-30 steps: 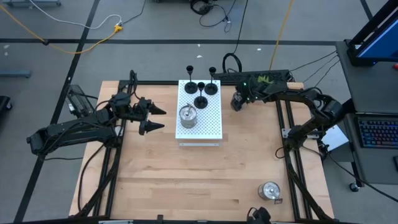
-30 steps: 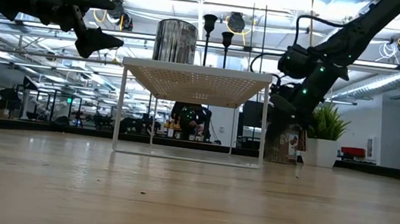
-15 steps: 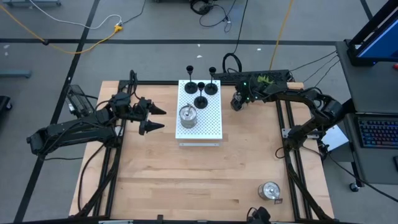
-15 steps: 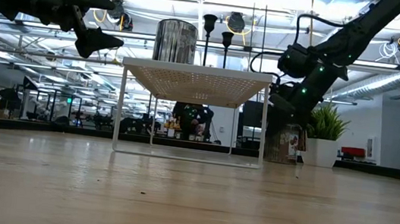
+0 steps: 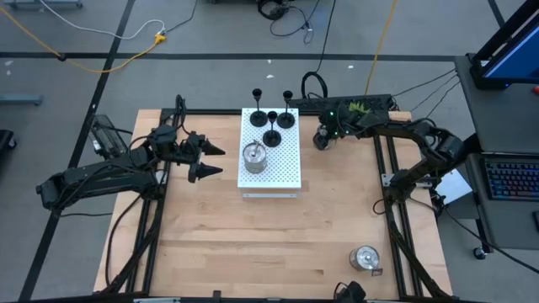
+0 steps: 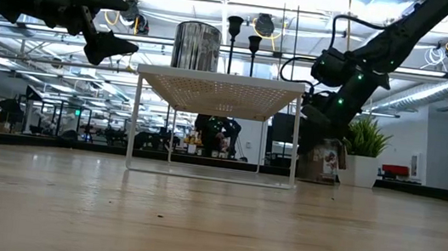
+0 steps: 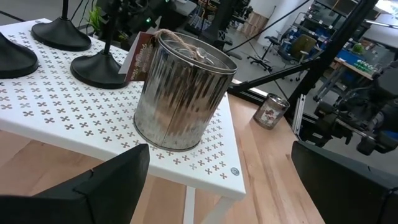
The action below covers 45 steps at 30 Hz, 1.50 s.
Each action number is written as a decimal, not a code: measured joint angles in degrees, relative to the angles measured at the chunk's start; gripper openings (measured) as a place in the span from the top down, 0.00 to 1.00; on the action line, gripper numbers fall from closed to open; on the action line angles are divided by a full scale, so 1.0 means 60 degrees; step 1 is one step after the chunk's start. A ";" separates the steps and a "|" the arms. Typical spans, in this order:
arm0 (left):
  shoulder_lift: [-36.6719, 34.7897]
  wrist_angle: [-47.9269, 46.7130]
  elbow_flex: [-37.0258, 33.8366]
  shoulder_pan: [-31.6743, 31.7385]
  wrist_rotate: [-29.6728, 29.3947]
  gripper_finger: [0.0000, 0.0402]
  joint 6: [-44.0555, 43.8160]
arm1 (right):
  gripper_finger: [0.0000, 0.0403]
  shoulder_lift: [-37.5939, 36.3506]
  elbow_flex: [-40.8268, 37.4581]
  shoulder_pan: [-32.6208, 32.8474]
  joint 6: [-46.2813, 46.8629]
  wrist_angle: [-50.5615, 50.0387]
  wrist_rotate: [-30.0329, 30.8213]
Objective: Pick & Place candle stick holders
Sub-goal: Put the top brown scented candle on the shelf
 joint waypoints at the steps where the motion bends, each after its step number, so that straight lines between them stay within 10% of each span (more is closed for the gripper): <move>1: 0.0002 -0.0003 0.0000 -0.0002 0.0000 0.01 0.0000 | 0.18 -0.0001 0.0001 0.0061 -0.0006 -0.0031 0.0021; 45: -0.0002 0.0004 0.0000 0.0000 0.0000 0.01 0.0058 | 0.18 -0.0055 0.0011 0.1406 0.0049 -0.1841 0.0430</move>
